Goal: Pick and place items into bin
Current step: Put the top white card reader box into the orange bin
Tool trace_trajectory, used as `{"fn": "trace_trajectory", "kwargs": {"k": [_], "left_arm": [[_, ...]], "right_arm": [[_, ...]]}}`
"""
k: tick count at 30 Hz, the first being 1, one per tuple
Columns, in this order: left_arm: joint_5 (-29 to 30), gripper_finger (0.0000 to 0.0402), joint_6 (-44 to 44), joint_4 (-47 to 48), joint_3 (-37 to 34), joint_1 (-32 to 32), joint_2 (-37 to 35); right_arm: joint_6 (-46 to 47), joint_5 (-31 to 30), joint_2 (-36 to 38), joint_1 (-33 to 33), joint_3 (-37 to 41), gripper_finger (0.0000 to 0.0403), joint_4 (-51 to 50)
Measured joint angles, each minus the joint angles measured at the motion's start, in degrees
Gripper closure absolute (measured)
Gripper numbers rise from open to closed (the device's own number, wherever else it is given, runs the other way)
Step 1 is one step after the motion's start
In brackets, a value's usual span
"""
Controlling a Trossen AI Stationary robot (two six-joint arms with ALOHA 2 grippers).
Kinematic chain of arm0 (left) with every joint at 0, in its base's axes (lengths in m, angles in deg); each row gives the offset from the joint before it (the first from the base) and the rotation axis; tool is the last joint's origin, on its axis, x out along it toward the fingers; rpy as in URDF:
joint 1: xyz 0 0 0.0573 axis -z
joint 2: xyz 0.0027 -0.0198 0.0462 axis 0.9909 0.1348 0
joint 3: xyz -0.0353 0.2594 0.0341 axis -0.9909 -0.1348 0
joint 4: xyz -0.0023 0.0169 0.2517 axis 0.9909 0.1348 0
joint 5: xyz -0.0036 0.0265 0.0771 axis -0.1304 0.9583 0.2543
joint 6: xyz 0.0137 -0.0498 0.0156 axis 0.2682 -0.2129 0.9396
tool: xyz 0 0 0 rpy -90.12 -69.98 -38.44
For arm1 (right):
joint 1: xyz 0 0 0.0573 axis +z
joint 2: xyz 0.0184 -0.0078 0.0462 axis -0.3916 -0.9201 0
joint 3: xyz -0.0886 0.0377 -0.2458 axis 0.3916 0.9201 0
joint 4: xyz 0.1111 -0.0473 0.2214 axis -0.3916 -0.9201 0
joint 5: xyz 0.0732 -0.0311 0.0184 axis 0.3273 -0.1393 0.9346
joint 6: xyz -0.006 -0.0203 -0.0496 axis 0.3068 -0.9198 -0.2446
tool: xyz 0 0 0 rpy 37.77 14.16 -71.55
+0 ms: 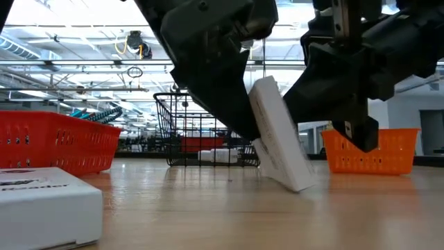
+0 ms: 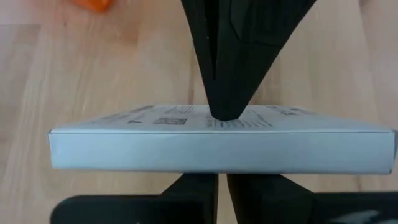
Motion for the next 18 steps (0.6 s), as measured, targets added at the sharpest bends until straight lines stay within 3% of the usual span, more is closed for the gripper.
{"fn": "trace_trajectory", "kwargs": {"k": [18], "left_arm": [[2.5, 0.0366, -0.6, -2.2, 0.2, -0.1, -0.3]], "right_arm": [[2.3, 7.7, 0.0, 0.2, -0.2, 0.0399, 3.3]]}}
